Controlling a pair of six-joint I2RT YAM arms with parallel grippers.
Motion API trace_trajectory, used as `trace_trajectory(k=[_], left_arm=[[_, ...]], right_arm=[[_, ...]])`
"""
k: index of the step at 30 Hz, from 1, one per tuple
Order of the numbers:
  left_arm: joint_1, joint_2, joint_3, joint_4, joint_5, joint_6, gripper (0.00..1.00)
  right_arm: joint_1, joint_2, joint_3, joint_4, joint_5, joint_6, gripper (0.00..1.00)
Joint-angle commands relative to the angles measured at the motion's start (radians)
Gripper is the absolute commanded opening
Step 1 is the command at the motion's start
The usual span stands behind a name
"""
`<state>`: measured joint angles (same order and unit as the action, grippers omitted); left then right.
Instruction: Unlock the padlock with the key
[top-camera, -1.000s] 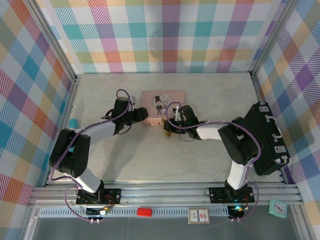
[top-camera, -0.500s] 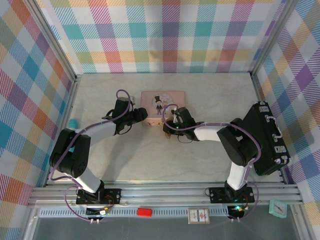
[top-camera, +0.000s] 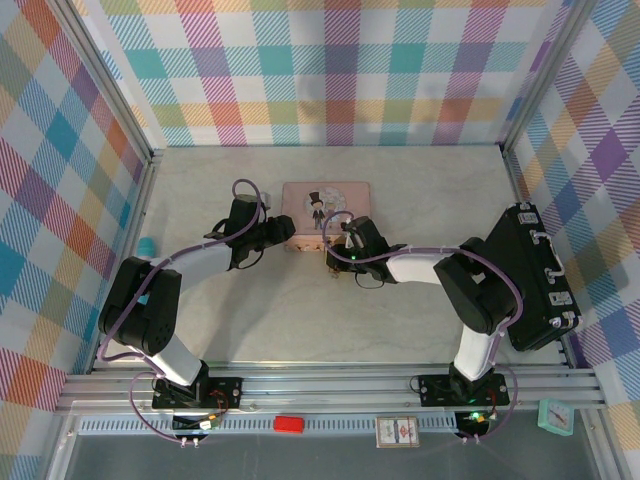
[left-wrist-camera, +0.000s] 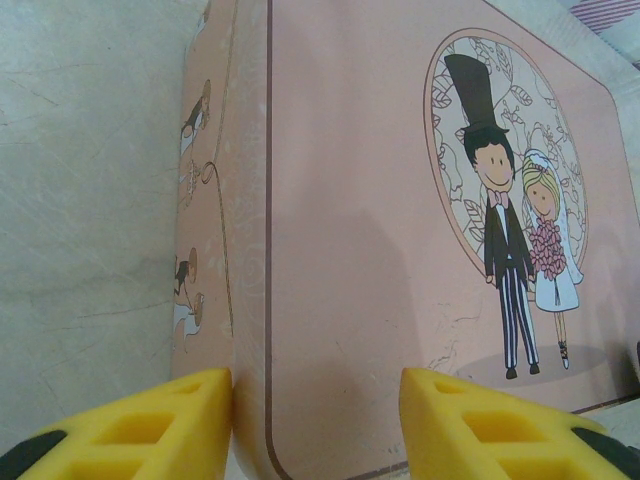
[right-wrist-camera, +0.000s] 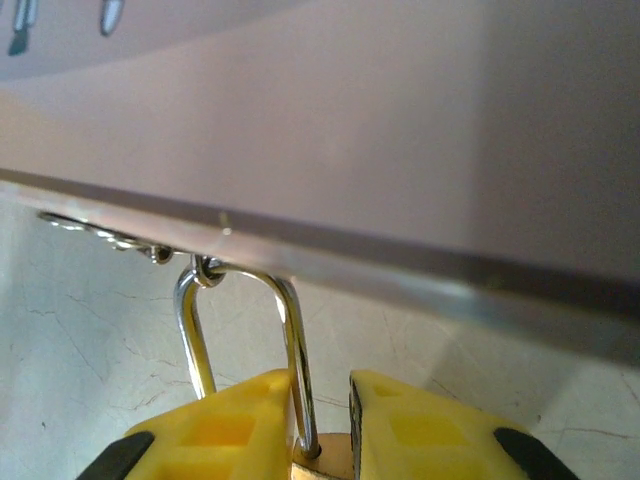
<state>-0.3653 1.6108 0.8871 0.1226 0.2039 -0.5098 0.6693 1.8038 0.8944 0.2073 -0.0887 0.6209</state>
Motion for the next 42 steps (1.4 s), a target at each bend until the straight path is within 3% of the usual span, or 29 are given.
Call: trace_trajectory(k=[1, 28, 42], left_arm=[[-0.021, 0.0, 0.009, -0.001, 0.026, -0.019, 0.46], [-0.034, -0.011, -0.019, 0.01, -0.013, -0.05, 0.44], [-0.06, -0.03, -0.057, 0.031, -0.08, -0.113, 0.44]], right_arm=[[0.011, 0.026, 0.023, -0.027, -0.038, 0.02, 0.23], [0.018, 0.036, 0.02, 0.003, -0.045, 0.069, 0.11], [0.018, 0.0, -0.057, 0.12, -0.033, 0.221, 0.07]])
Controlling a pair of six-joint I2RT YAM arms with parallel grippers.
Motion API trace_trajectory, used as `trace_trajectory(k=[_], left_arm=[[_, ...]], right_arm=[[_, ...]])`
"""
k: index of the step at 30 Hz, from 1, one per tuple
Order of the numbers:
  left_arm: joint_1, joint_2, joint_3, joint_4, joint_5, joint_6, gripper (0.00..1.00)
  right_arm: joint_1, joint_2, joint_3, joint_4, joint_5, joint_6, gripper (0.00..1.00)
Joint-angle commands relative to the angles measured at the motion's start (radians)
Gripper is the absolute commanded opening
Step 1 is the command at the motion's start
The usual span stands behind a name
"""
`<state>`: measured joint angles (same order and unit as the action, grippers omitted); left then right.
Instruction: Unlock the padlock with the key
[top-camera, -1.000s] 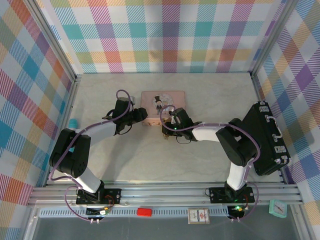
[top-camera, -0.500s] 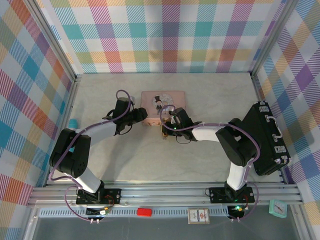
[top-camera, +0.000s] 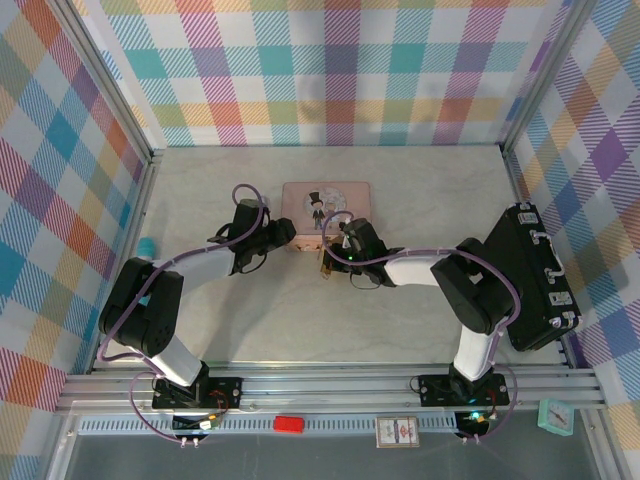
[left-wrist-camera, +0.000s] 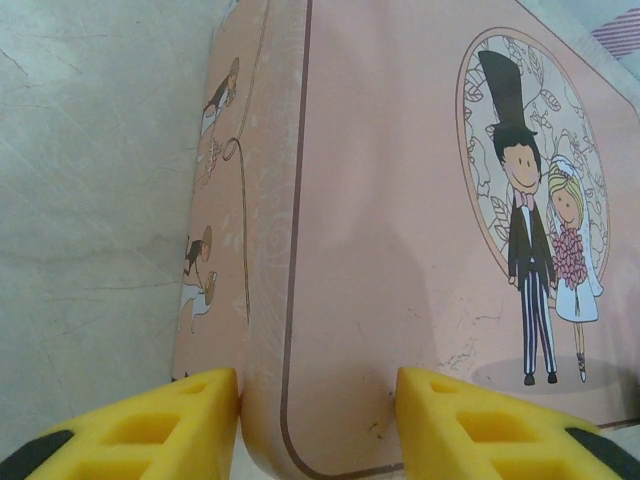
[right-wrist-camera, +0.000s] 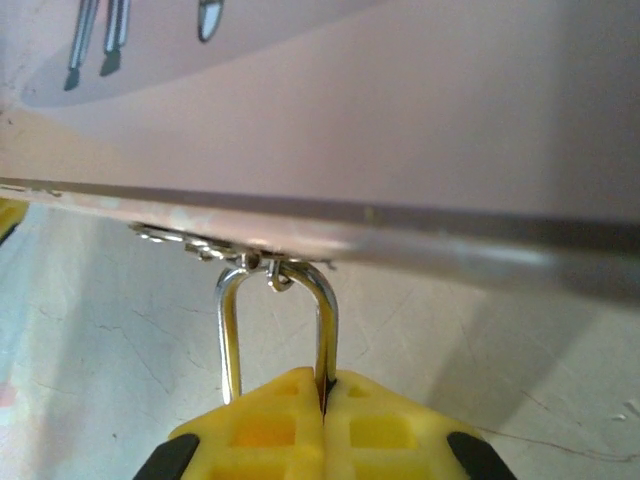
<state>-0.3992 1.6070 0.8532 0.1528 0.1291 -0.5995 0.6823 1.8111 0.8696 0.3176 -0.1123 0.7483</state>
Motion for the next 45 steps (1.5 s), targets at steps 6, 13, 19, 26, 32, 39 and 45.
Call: trace_trajectory(k=[6, 13, 19, 26, 32, 39, 45], left_arm=[[-0.045, -0.032, -0.039, 0.016, -0.035, -0.055, 0.44], [-0.073, -0.036, -0.073, 0.052, -0.074, -0.112, 0.44], [-0.096, -0.053, -0.092, 0.063, -0.112, -0.139, 0.44], [-0.121, -0.061, -0.116, 0.088, -0.152, -0.179, 0.45], [-0.13, -0.036, -0.098, 0.099, -0.136, -0.173, 0.45], [-0.086, -0.123, -0.002, -0.086, -0.19, 0.012, 0.56], [0.006, -0.036, 0.19, -0.239, -0.107, 0.188, 0.59]], right_arm=[[0.005, -0.007, -0.055, 0.041, 0.004, 0.156, 0.05], [0.004, 0.021, -0.086, 0.11, 0.009, 0.237, 0.0], [0.002, 0.03, -0.106, 0.142, 0.017, 0.287, 0.0], [-0.013, 0.04, -0.147, 0.204, 0.023, 0.372, 0.0], [-0.015, 0.05, -0.155, 0.213, 0.025, 0.393, 0.0], [-0.018, 0.037, -0.15, 0.164, 0.037, 0.35, 0.0], [-0.018, 0.045, -0.143, 0.158, 0.033, 0.325, 0.0]])
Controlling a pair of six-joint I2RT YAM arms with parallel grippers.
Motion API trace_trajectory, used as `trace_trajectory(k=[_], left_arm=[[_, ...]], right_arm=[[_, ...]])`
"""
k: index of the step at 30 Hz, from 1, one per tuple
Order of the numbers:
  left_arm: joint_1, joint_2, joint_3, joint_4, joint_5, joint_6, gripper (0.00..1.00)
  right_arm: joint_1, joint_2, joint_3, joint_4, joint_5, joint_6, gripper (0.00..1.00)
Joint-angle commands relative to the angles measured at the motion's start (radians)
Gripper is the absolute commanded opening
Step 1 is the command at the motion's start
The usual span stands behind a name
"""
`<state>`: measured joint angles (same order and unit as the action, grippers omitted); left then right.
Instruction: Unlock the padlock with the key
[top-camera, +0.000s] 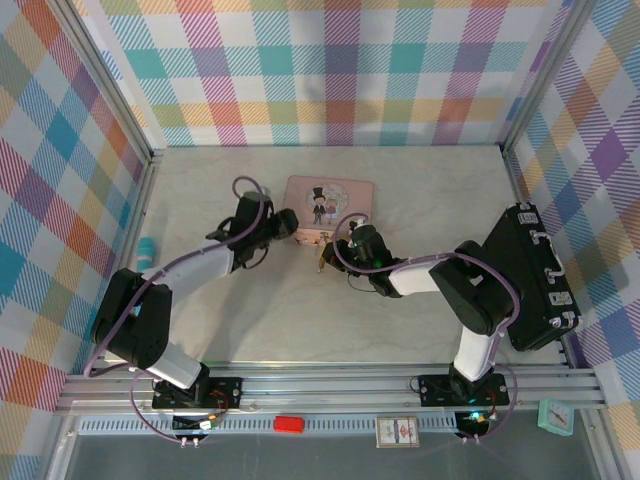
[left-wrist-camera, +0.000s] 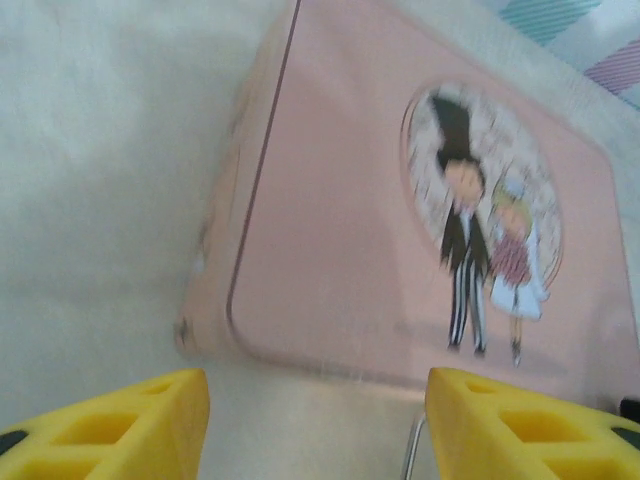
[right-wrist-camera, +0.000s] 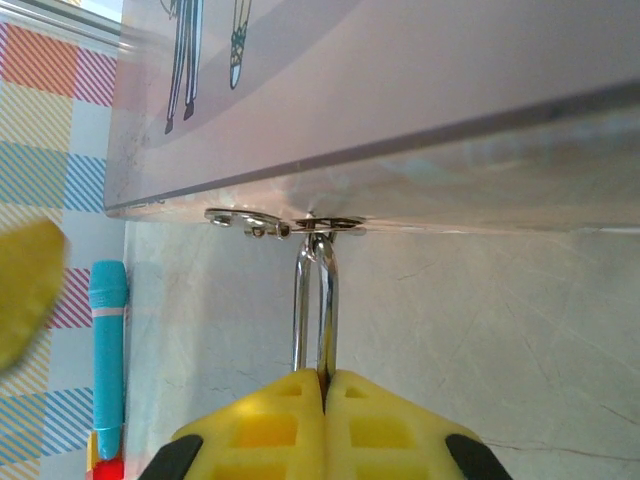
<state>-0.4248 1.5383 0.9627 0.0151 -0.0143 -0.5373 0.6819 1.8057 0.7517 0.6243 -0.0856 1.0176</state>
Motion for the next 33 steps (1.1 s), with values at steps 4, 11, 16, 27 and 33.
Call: trace_trajectory(k=[4, 11, 16, 27, 33], left_arm=[[0.084, 0.131, 0.171, -0.118, 0.114, 0.147, 0.6], [0.1, 0.266, 0.281, -0.113, 0.24, 0.148, 0.59], [0.102, 0.345, 0.319, -0.102, 0.315, 0.138, 0.59], [0.063, 0.299, 0.109, 0.044, 0.354, 0.028, 0.51], [-0.008, 0.258, 0.005, 0.108, 0.279, -0.054, 0.49]], right_arm=[[-0.016, 0.044, -0.023, -0.159, 0.001, 0.044, 0.0], [-0.016, 0.026, -0.005, -0.197, -0.006, 0.015, 0.0], [-0.016, 0.032, 0.002, -0.196, -0.017, 0.012, 0.0], [-0.024, 0.018, 0.028, -0.269, 0.003, -0.033, 0.0], [-0.043, -0.012, -0.014, -0.275, 0.026, -0.031, 0.0]])
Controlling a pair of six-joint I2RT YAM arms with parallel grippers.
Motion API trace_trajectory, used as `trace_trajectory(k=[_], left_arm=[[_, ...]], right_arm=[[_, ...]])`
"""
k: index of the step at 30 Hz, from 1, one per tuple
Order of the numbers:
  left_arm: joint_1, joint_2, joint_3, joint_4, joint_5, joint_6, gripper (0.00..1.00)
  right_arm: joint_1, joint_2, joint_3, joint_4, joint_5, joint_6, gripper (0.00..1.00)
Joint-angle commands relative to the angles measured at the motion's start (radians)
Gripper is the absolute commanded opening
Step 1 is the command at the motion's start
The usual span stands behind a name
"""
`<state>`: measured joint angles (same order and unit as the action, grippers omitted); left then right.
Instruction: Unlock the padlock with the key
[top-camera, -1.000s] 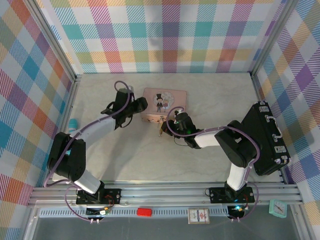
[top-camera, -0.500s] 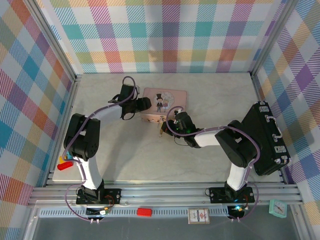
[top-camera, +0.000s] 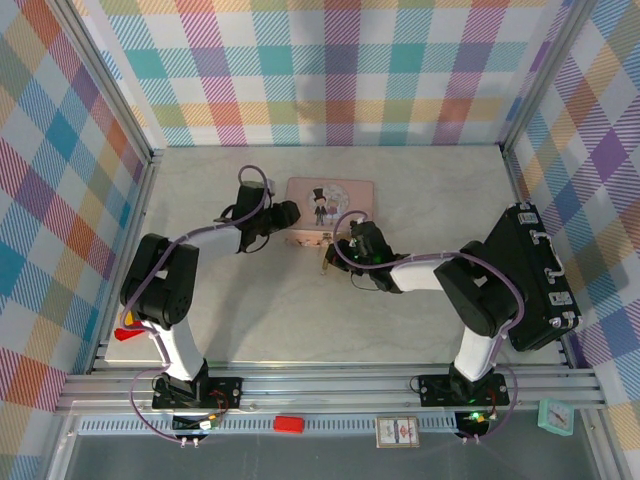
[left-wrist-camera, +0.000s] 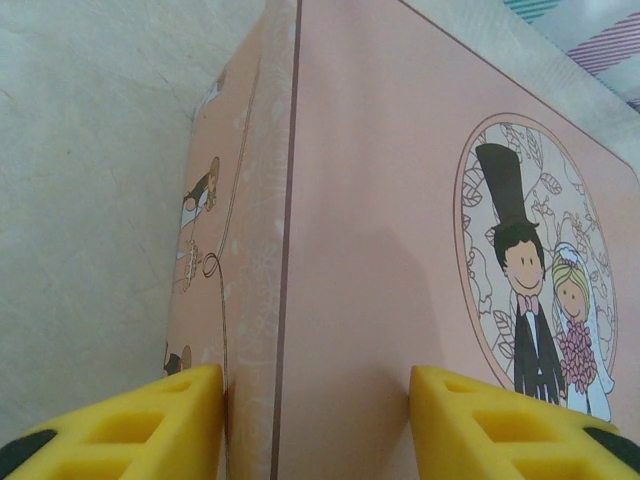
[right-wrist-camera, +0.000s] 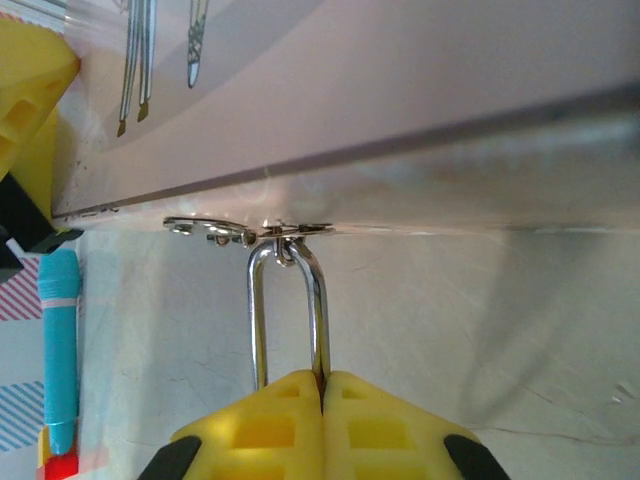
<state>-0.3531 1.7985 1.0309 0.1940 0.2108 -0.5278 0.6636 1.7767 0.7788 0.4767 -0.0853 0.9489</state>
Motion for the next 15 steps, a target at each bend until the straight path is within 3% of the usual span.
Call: trace_trajectory(k=[1, 15], left_arm=[[-0.093, -0.005, -0.072, -0.064, 0.039, -0.076, 0.48], [-0.196, -0.088, -0.158, -0.027, -0.127, -0.189, 0.47]], right_arm=[[-0.024, 0.014, -0.048, -0.13, 0.03, 0.04, 0.0], [-0.043, 0.018, -0.089, -0.166, 0.055, 0.06, 0.0]])
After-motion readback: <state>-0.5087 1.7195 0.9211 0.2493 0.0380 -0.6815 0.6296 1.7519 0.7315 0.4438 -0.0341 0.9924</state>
